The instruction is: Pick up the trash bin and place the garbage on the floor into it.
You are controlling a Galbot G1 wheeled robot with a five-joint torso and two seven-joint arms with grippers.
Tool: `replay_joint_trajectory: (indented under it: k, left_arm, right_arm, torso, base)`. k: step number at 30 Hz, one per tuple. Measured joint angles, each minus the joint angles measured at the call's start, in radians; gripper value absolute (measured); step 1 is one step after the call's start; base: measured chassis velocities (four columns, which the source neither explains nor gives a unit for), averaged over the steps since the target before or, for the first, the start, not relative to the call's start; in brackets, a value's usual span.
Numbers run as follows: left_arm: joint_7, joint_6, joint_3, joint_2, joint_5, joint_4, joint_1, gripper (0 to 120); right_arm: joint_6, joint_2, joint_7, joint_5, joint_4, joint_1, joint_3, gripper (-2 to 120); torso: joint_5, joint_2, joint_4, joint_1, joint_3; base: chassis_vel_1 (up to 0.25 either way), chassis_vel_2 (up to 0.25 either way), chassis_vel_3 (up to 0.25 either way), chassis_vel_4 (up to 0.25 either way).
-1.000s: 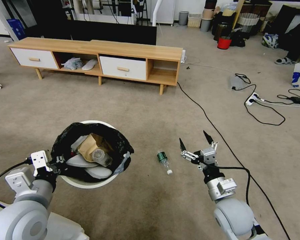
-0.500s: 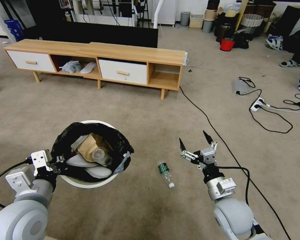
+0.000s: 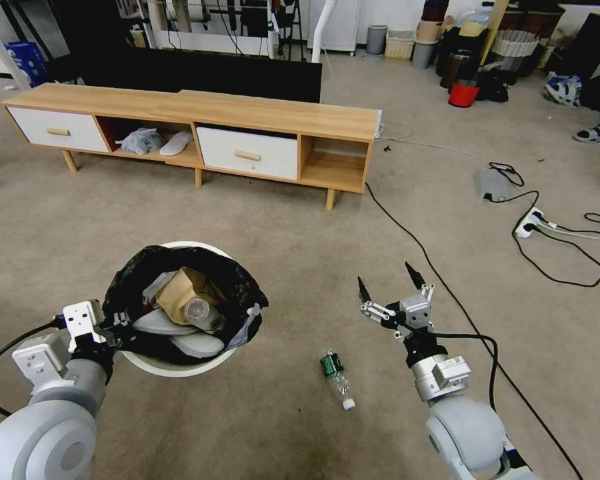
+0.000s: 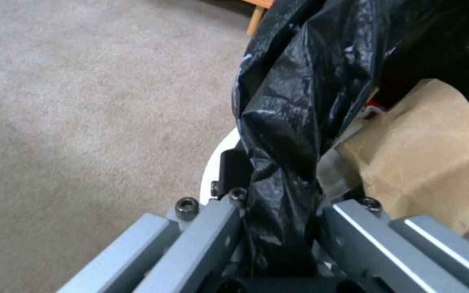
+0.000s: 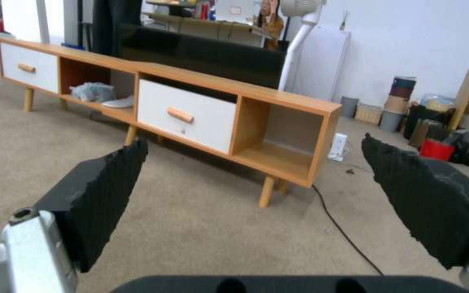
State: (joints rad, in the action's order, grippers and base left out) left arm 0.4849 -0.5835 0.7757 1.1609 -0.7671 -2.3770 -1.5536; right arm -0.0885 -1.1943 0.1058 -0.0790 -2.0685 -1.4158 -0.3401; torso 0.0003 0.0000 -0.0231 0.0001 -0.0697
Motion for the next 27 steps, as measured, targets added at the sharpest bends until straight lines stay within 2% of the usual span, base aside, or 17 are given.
replay_joint_trajectory:
  k: [8,20,25,27]
  left_arm:
    - [0.000,0.000,-0.003,0.001,0.002,0.001,0.000,0]
    - [0.000,0.001,-0.002,0.004,0.004,0.004,0.001,0]
    - [0.000,0.001,-0.003,0.007,0.009,0.004,-0.002,0]
    - [-0.001,0.002,-0.008,0.012,0.021,0.004,-0.008,0]
  right_arm:
    - [0.003,-0.001,0.003,-0.002,0.000,-0.001,0.006,100]
    - [0.015,0.002,0.010,-0.004,0.002,0.001,0.014,100]
    - [0.040,0.025,0.028,-0.023,0.015,0.009,0.038,100]
    - [0.081,0.067,0.033,-0.070,0.017,0.020,0.056,100]
  torso:
    - [-0.0002,0.000,-0.0008,0.000,0.000]
    - [-0.0003,0.000,-0.0006,0.000,0.000]
    - [-0.0002,0.000,-0.0006,0.000,0.000]
    - [-0.0005,0.000,-0.0006,0.000,0.000]
  base:
    - [-0.047,0.038,0.050,-0.052]
    - [0.000,0.000,0.000,0.000]
    - [0.000,0.000,0.000,0.000]
    - [0.000,0.000,0.000,0.000]
